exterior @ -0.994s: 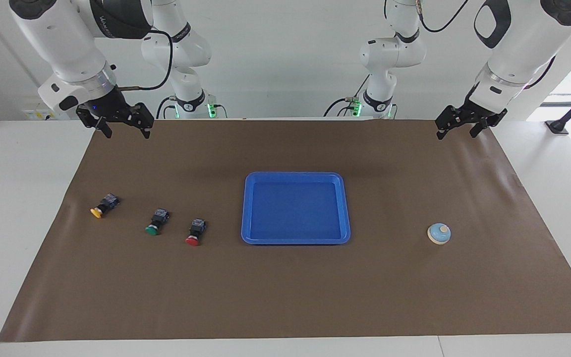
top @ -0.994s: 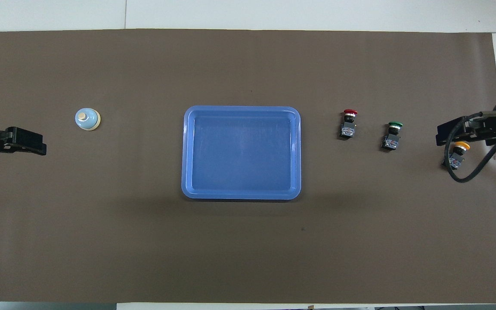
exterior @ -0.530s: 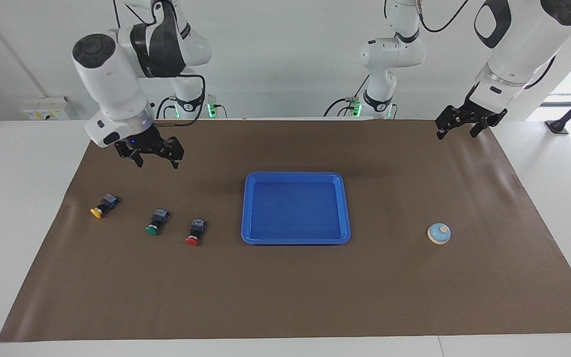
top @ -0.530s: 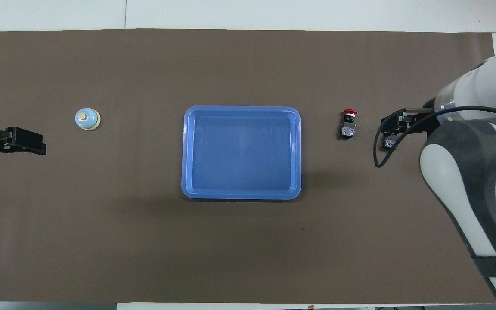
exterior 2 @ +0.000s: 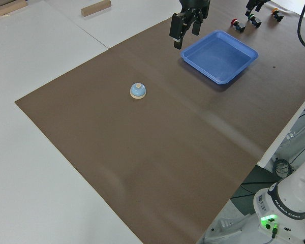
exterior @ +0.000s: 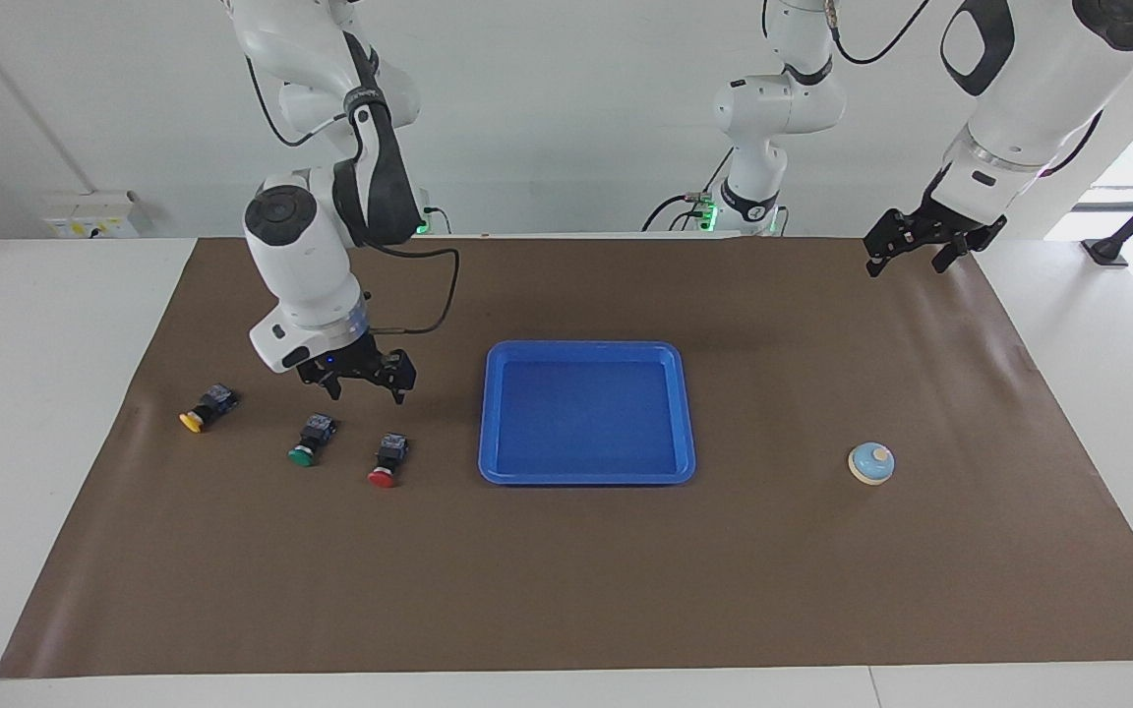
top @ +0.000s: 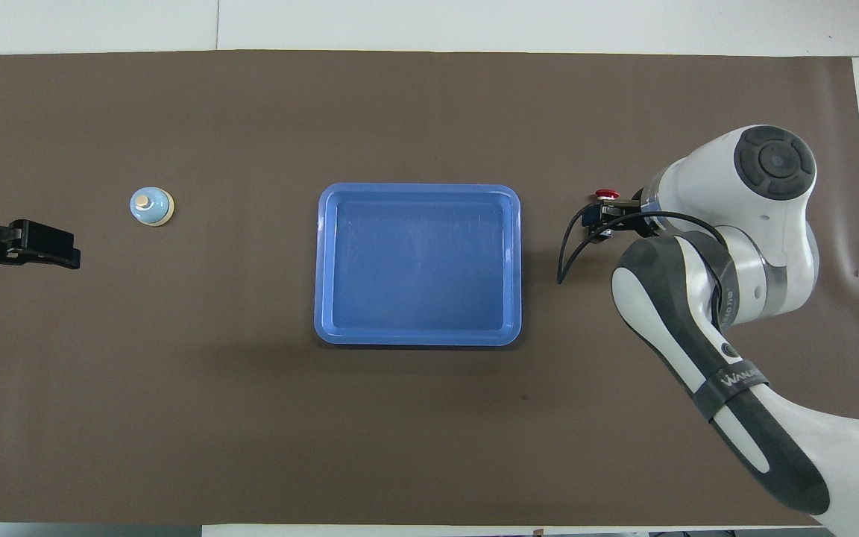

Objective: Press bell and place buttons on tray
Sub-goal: 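Reach the right gripper to the red-topped button and grasp it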

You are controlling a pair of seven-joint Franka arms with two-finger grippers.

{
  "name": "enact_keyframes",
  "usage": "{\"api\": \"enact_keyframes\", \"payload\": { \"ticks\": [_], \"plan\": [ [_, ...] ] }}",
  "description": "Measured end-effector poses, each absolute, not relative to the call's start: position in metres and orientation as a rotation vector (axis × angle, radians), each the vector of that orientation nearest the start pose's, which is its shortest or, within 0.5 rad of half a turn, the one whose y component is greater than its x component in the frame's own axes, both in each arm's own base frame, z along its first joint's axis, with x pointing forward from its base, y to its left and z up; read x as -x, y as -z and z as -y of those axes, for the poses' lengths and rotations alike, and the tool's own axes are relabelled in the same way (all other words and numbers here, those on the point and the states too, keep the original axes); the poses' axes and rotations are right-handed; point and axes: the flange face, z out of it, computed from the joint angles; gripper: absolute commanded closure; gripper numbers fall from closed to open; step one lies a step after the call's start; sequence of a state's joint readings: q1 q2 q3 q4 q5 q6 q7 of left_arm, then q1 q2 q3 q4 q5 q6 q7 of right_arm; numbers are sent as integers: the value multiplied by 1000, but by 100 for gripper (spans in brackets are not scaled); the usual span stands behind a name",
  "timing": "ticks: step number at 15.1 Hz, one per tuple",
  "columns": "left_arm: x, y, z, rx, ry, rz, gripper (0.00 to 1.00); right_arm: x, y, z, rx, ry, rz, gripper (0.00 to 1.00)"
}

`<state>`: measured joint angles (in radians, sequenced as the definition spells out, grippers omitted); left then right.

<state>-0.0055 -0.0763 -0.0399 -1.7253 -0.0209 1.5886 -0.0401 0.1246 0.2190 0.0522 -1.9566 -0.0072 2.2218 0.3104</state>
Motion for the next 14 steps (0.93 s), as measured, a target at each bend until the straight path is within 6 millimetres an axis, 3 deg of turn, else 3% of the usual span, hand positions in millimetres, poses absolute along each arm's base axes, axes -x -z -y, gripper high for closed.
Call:
{"api": "enact_keyframes", "payload": {
  "ticks": [7,14],
  "plan": [
    [-528,-594,27,3155,-96,-6,0,-609,-313,-103,3107,91,-218,0],
    [-528,-595,27,3155,-96,-6,0,-611,-289,-100,3106,94,-224,3]
  ]
}}
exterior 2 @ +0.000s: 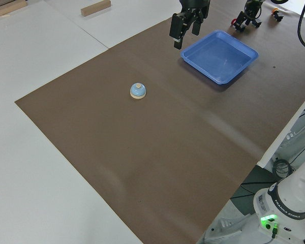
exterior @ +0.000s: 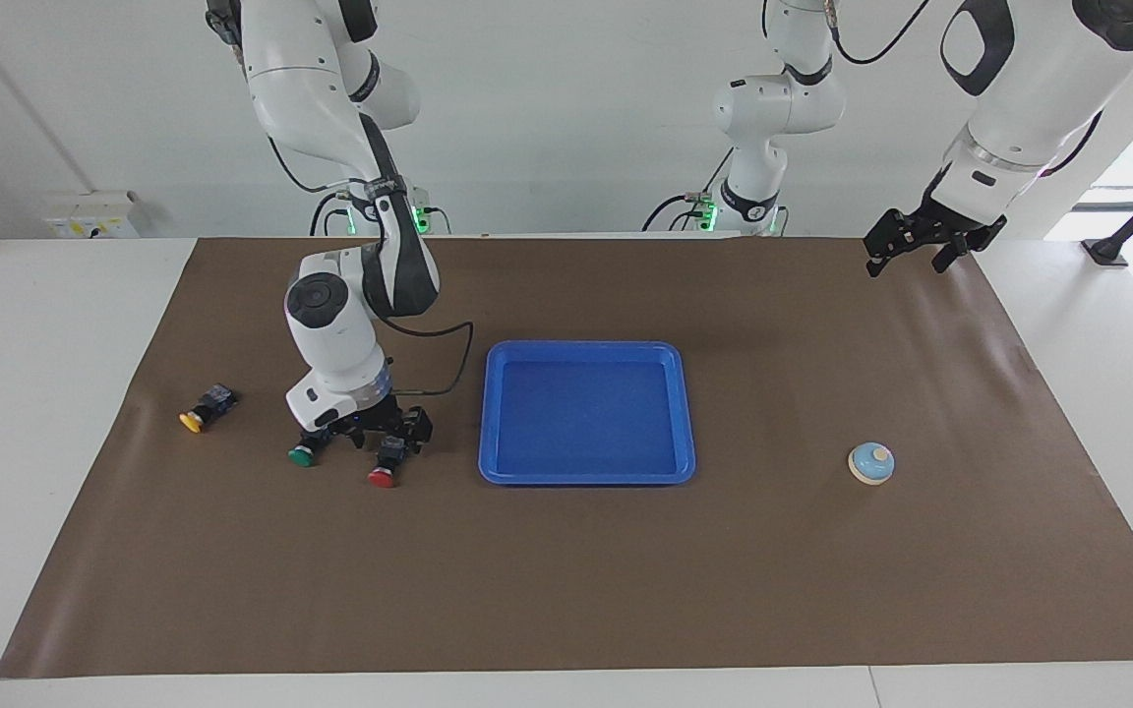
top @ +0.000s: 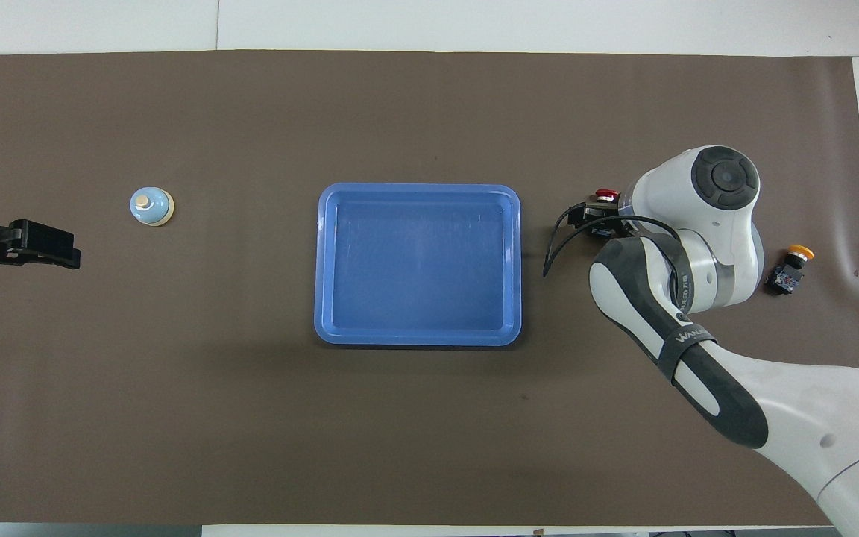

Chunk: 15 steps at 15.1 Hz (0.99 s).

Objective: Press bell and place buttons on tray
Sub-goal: 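Reach the right gripper to the red-topped button and grasp it, then carry the red button over the tray and set it down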

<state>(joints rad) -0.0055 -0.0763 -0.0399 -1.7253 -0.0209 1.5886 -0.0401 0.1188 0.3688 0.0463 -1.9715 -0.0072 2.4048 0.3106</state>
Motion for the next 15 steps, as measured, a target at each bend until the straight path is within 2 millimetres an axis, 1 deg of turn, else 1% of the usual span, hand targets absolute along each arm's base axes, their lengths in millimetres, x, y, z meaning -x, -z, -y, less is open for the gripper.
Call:
{"api": "enact_keyframes", "payload": {
  "ticks": [1,2,3,4,5,6,7,9,13,15],
  "plan": [
    [-528,-595,27,3155,-96,-6,0,-610,-287,-100,3106,91,-225,5],
    [-528,-595,27,3155,-96,-6,0,-611,-285,-100,3106,92,-226,10],
    [-528,-595,27,3155,-96,-6,0,-611,-284,-100,3105,96,-227,18],
    [-528,-595,27,3155,-96,-6,0,-611,-284,-99,3105,97,-228,40],
    [-528,-595,27,3155,-96,-6,0,-611,-284,-98,3105,97,-230,69],
    [-528,-595,27,3155,-96,-6,0,-611,-284,-98,3104,97,-236,96],
    [-528,-595,27,3155,-96,-6,0,-612,-285,-97,3103,99,-254,100],
    [-528,-595,27,3155,-96,-6,0,-612,-287,-95,3099,104,-282,100],
    [-528,-595,27,3155,-96,-6,0,-612,-288,-97,3102,87,-285,100],
    [-528,-595,27,3155,-96,-6,0,-615,-298,-103,3109,49,-281,100]
  ]
}}
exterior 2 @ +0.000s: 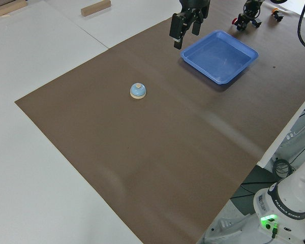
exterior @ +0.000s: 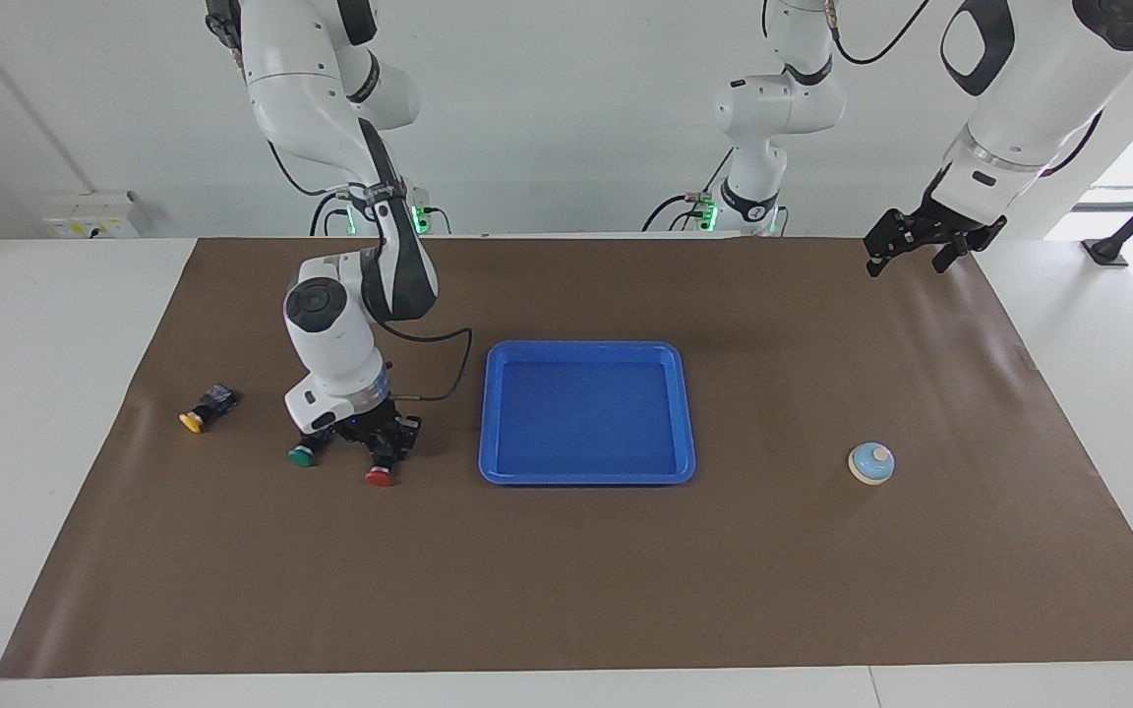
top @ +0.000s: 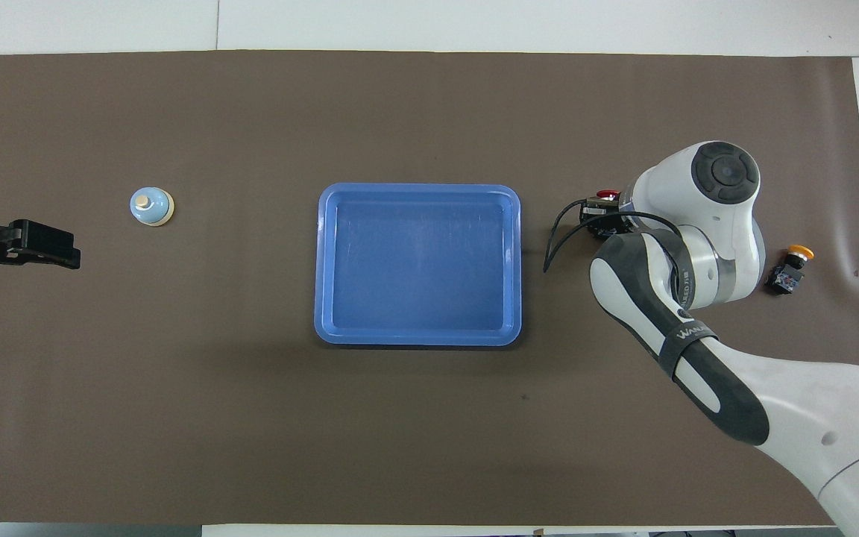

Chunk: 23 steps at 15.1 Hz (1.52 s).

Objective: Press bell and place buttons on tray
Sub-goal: 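Carry the red button over the tray and set it down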

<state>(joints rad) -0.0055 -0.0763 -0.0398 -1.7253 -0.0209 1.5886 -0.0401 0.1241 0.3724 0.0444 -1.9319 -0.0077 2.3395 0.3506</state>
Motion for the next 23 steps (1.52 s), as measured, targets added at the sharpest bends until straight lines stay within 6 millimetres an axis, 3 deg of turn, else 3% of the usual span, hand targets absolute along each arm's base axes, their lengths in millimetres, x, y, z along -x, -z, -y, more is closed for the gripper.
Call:
{"api": "enact_keyframes", "payload": {
  "ticks": [3,6,8,10,13,17,21,22,23],
  "plan": [
    [-528,-595,27,3155,-96,-6,0,-624,-343,-145,3121,-13,-275,100],
    [-528,-595,27,3155,-96,-6,0,-611,-383,-223,3131,-46,-278,100],
    [-528,-595,27,3155,-96,-6,0,-592,-387,-271,3133,-47,-296,100],
    [-528,-595,27,3155,-96,-6,0,-577,-382,-302,3139,-56,-303,100],
    [-528,-595,27,3155,-96,-6,0,-569,-365,-317,3135,-41,-306,100],
    [-528,-595,27,3155,-96,-6,0,-559,-323,-313,3127,-24,-303,100],
    [-528,-595,27,3155,-96,-6,0,-549,-304,-314,3125,-18,-288,100],
    [-528,-595,27,3155,-96,-6,0,-547,-302,-313,3127,-22,-287,83],
    [-528,-595,27,3155,-96,-6,0,-546,-300,-313,3129,-28,-288,55]
  ]
}}
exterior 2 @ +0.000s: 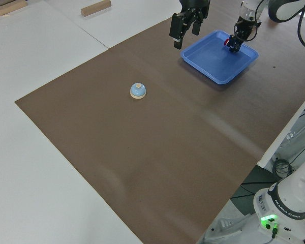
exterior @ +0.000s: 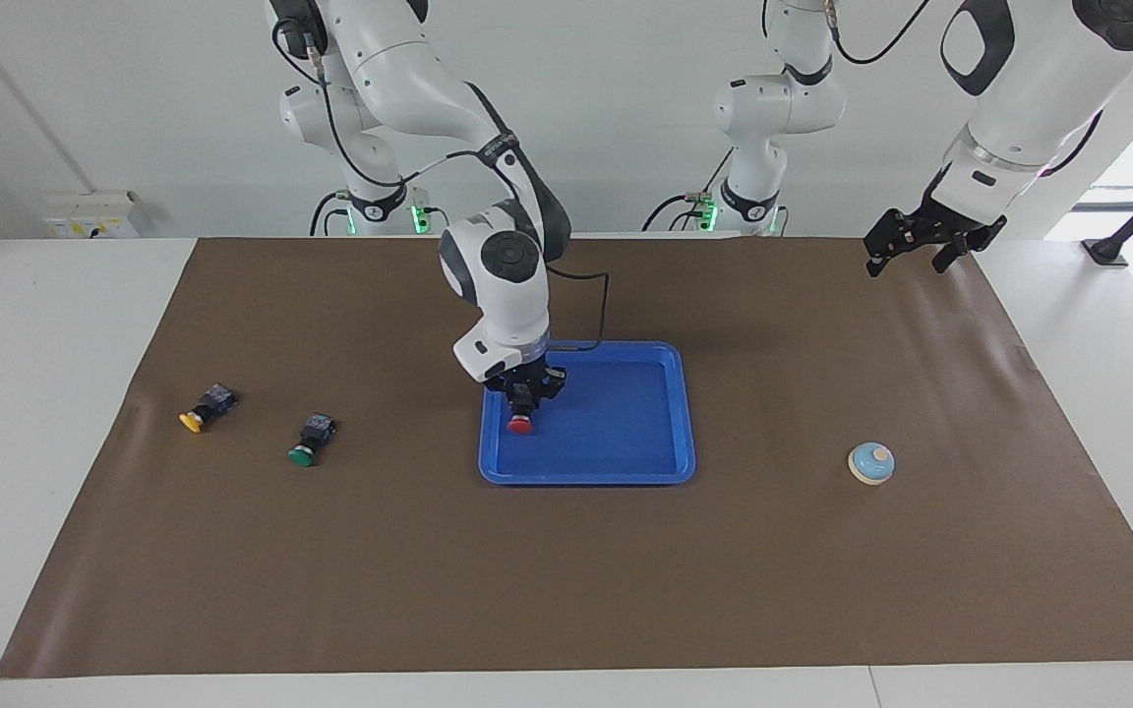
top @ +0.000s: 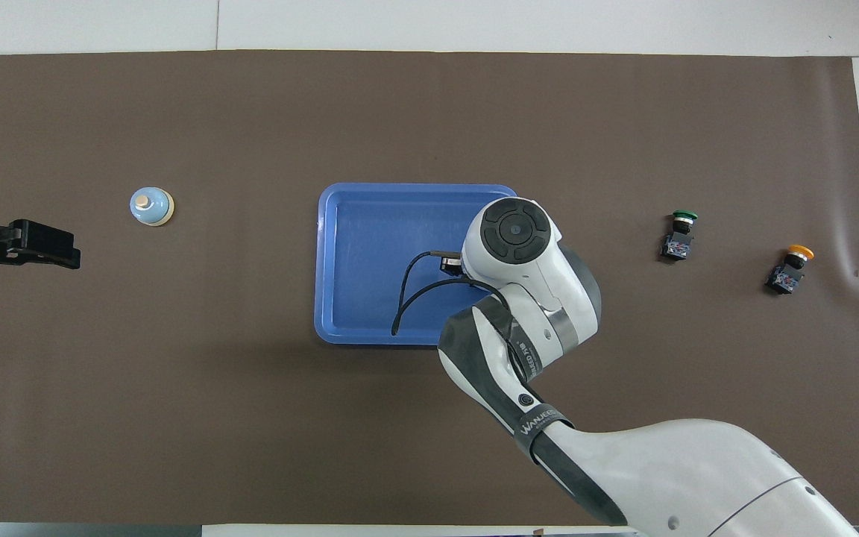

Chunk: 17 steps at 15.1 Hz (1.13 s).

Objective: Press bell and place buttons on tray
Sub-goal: 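Carry the red button over the tray and set it down, then move the right gripper back and grasp the green-topped button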

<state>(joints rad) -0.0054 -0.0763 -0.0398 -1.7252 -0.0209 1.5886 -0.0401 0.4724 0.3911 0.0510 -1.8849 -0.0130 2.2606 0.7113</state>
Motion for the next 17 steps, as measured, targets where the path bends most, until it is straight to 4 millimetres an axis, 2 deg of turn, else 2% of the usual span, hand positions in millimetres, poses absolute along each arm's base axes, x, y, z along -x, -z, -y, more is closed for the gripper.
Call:
{"api": "enact_keyframes", "payload": {
  "ticks": [1,2,6,8,11,13,15,17],
  "plan": [
    [-528,-595,27,3155,-96,-6,0,-545,-299,-312,3130,-30,-288,20],
    [-528,-595,27,3155,-96,-6,0,-545,-299,-312,3130,-30,-288,0],
    [-528,-595,27,3155,-96,-6,0,-550,-305,-308,3124,-14,-303,0],
    [-528,-595,27,3155,-96,-6,0,-561,-322,-295,3118,1,-344,0],
    [-528,-595,27,3155,-96,-6,0,-586,-368,-257,3111,-2,-454,0],
    [-528,-595,27,3155,-96,-6,0,-594,-394,-228,3111,-4,-501,0],
    [-528,-595,27,3155,-96,-6,0,-596,-410,-199,3130,-35,-472,0],
    [-528,-595,27,3155,-96,-6,0,-599,-417,-163,3162,-78,-420,0]
  ]
}}
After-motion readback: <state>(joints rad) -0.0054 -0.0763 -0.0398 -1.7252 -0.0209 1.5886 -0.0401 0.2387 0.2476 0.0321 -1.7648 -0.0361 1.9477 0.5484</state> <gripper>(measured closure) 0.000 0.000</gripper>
